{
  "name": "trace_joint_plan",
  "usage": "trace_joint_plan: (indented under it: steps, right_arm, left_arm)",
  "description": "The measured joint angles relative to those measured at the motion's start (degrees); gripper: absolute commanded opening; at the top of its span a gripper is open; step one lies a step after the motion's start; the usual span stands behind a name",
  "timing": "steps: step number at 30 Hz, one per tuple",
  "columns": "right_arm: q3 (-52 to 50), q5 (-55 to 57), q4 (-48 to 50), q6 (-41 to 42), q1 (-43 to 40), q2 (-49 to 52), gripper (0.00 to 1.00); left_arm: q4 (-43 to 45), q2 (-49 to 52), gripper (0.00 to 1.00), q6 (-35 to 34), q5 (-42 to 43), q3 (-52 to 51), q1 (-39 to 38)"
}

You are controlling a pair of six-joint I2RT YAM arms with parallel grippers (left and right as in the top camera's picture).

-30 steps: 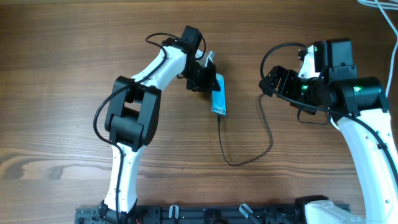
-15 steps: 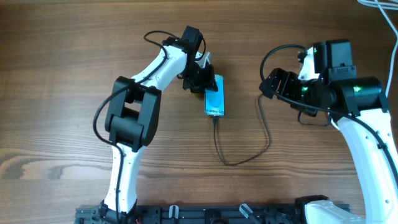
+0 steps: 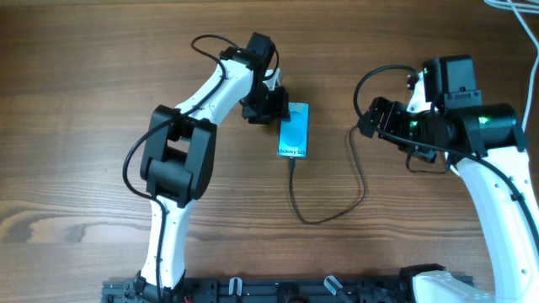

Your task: Plug charger to phone and switch on socket

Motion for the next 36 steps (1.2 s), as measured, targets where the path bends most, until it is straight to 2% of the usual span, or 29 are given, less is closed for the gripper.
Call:
trace_joint_plan:
  steps: [2,3,4,9,13,21,26,32,34,36]
  right_arm:
    - [0.0,1.2,0.0,0.0,0.0,0.4,0.99]
    - [0.0,1.6,0.0,0.0,0.0,0.6,1.0]
    - [0.0,2.3,0.1,0.0,0.0,0.7,1.0]
    - [0.0,6.9,3.2,0.1,0.0,1.0,1.0]
    - [0.0,7.8,5.1,3.5,0.0,1.1,1.0]
    - [0.0,8.0,5.9,5.8,0.0,2.2,1.0]
    - [1.0,7.7,5.9,2.8,-1.9,3.2,1.0]
    - [15.7,7.5,-1.5,0.0,-14.5,8.6,0.99]
    - [25.1,7.6,-6.8,-3.3,-21.5,17.7,1.0]
    - [29.7,7.4,-10.6,-4.5,-24.3,23.3,1.0]
  left_arm:
    - [-0.9,-0.5,0.61,0.0,-1.5,0.0,0.5]
    - [-1.4,-1.0,0.73,0.0,-2.6,-0.3,1.2]
    - [-1.7,-1.6,1.0,0.0,-3.1,-0.6,1.7]
    - [-2.1,-14.7,1.0,-0.9,-6.4,-1.4,5.9]
    - [-2.3,-27.7,1.0,-1.8,-8.8,-0.5,8.5]
    - [-4.7,-28.0,1.0,-2.2,-9.5,-0.5,8.9]
    - [-4.7,-28.0,1.0,-2.2,-9.5,-0.5,9.0]
    - [-4.7,-28.0,1.0,-2.2,-9.7,-0.5,9.0]
    - [-4.7,-28.0,1.0,-2.2,-9.9,-0.5,9.0]
    - [-4.8,-28.0,1.0,-2.2,-10.0,-0.5,9.0]
